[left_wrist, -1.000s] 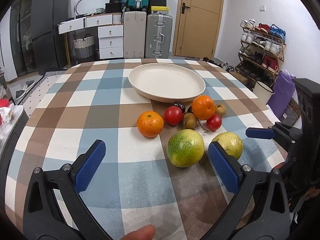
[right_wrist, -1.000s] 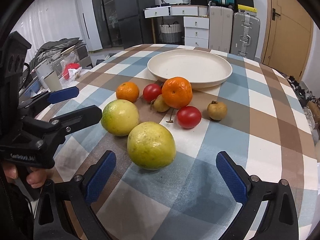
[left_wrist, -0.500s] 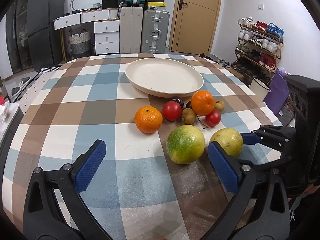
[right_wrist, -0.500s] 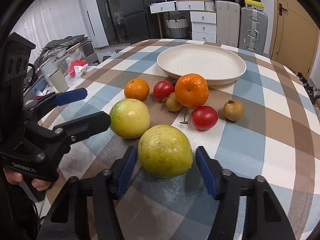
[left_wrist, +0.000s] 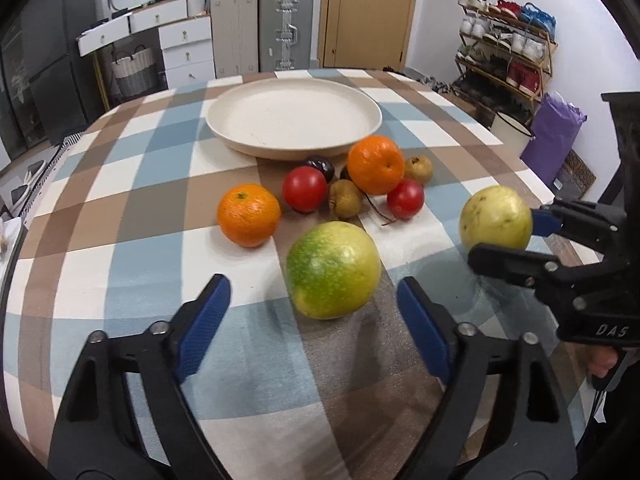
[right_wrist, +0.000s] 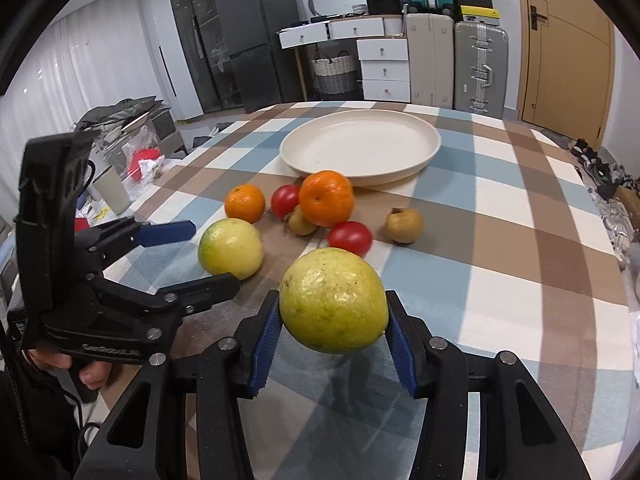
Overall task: Organize fruits
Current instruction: 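Grasp the yellow pomelo with the right gripper while the left gripper grasps the green-yellow pomelo, then carry both pomelos onto the cream plate and open both grippers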
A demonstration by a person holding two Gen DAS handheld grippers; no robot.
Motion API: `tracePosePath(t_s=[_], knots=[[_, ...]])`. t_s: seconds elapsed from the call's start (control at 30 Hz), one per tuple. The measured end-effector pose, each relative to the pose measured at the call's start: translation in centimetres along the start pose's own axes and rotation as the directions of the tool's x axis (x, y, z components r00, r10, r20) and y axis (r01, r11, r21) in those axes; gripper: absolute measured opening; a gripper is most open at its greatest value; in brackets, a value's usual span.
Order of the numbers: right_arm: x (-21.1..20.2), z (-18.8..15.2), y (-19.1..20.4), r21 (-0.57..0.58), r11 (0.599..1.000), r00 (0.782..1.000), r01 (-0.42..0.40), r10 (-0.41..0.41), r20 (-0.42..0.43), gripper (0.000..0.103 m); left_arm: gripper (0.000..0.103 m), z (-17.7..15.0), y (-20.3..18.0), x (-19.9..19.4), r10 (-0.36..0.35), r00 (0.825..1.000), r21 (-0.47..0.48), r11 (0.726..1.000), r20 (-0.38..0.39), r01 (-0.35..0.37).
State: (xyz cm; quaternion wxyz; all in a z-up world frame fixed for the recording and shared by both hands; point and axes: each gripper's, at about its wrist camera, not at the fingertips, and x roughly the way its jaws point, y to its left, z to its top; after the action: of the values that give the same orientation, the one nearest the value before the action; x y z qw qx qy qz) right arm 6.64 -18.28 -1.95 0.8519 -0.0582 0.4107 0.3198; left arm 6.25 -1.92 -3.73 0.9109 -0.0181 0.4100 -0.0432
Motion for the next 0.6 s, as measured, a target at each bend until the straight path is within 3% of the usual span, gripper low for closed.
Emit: tracePosePath(t_s=[0.3, 0.43, 0.6], knots=[[-0.2, 0.0, -1.5, 0.030, 0.999, 1.000, 0.020, -0.020, 0.003, 0.051, 0.047, 0.4, -1.1, 1.1, -0.026, 1.000, 0.018, 0.999, -0.017, 0.026], [-0.2, 0.0, -1.4, 0.022, 1.000, 1.000, 0.022, -0.022, 0.004, 0.050, 0.047, 0.2, -0.7, 0.7, -0.073, 0.997, -0.002, 0.997, -0.010, 0.073], [-0.4, 0.2, -1.0, 0.008, 1.000, 1.000, 0.014, -0.014, 0.023, 0.050, 0.047, 0.2, -0.8, -0.6, -0.076, 0.997, 0.019, 0.997, 0.032, 0.076]])
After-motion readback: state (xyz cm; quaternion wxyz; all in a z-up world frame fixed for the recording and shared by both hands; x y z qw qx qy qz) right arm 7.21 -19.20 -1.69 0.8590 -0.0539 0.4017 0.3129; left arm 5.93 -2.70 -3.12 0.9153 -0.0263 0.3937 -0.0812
